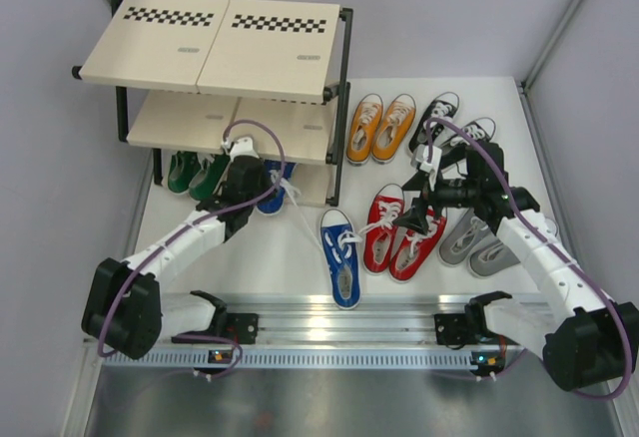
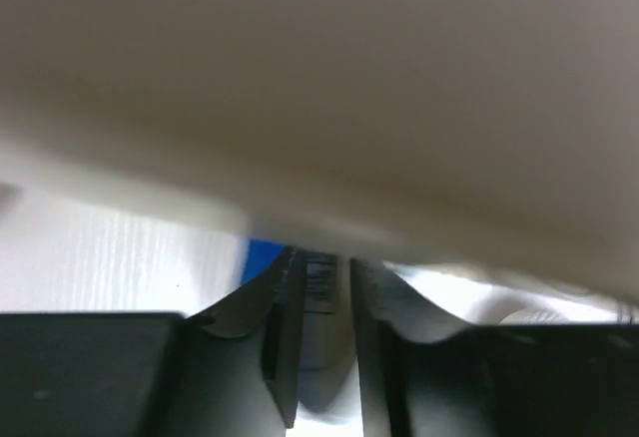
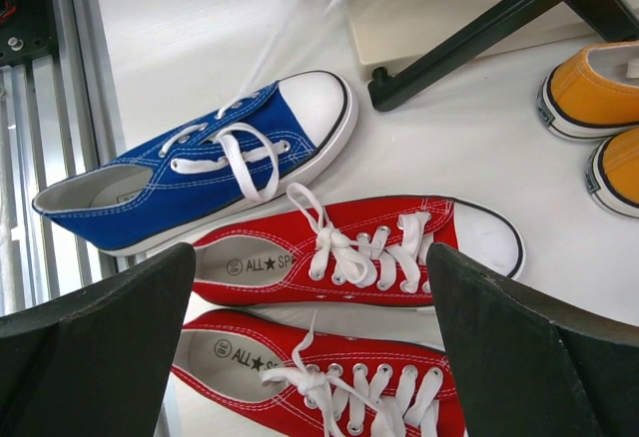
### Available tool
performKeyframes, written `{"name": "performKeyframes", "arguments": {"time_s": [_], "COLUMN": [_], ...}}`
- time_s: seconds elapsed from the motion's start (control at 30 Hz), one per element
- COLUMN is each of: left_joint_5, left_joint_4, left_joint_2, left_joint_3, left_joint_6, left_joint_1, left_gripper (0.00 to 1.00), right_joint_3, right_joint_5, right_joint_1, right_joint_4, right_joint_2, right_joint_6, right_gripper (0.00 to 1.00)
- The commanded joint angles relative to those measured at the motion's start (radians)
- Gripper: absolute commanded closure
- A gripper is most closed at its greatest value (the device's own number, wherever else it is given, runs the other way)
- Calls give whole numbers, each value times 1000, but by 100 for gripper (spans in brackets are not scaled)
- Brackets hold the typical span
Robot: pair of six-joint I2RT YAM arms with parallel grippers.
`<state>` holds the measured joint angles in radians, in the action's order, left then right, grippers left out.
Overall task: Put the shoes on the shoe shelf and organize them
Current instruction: Place the shoe at the shoe shelf, then adjust the shoe at the shoe shelf.
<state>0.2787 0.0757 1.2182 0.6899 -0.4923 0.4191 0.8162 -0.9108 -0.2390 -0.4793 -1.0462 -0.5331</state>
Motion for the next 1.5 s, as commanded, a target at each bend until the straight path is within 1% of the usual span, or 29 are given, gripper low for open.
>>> {"name": "performKeyframes", "arguments": {"time_s": [0.0,0.13,0.23,0.27,0.3,0.37,0.4,0.47,0.5,0.57,0.6,0.67,0.73,0.77,0.8,0.87,0.93,1.07,1.17,1.33,1.4,1.47], "left_joint_5": [30,19,-19,-50,-67,-101,-137,-157,-182,-205,-216,-225,-245,-257,-269,-303,-302,-289,-291,-303,-289,-234], "left_joint_4": [-111,-93,-80,-33,-22,4,33,65,82,120,133,160,188,191,191,190,190,188,164,58,39,16], "left_joint_2": [-3,-20,-54,-66,-97,-138,-160,-233,-284,-336,-385,-423,-462,-471,-488,-500,-511,-490,-419,-260,-218,-198], "left_joint_3": [25,33,40,46,46,40,34,17,8,-13,-36,-71,-93,-107,-139,-171,-210,-240,-256,-283,-282,-276], "left_joint_6": [-15,-19,-3,6,29,52,79,99,124,136,130,100,75,60,35,3,-46,-109,-158,-192,-198,-195], "left_joint_1": [-9,-9,-9,-9,-9,-9,-9,-9,-9,-9,-9,-9,-9,-9,-9,-9,-9,-11,-8,-8,-9,-8], "left_gripper": [69,65,62,61,55,48,46,45,45,46,46,55,75,92,99,100,100,100,100,100,100,100], "right_joint_3": [-3,-3,-3,-3,-2,0,3,9,11,11,11,12,11,9,9,6,6,6,8,6,5,5], "right_joint_5": [-31,-34,-37,-39,-40,-54,-59,-75,-79,-80,-80,-80,-77,-77,-76,-76,-76,-73,-71,-68,-69,-69], "right_joint_1": [10,10,12,12,17,13,12,12,12,13,13,14,12,12,13,15,15,17,18,18,20,21], "right_joint_4": [11,7,-2,-10,-18,-36,-60,-80,-93,-93,-96,-97,-97,-97,-97,-97,-97,-97,-94,-94,-94,-94], "right_joint_2": [18,25,28,29,32,34,32,31,31,29,26,26,28,26,28,26,26,17,12,14,15,15], "right_joint_6": [-21,-24,-37,-42,-50,-83,-97,-140,-151,-159,-163,-165,-165,-165,-165,-166,-166,-168,-168,-166,-166,-166], "right_gripper": [1,0,1,1,0,1,0,1,1,1,0,1,0,1,1,0,1,1,1,1,1,1]}}
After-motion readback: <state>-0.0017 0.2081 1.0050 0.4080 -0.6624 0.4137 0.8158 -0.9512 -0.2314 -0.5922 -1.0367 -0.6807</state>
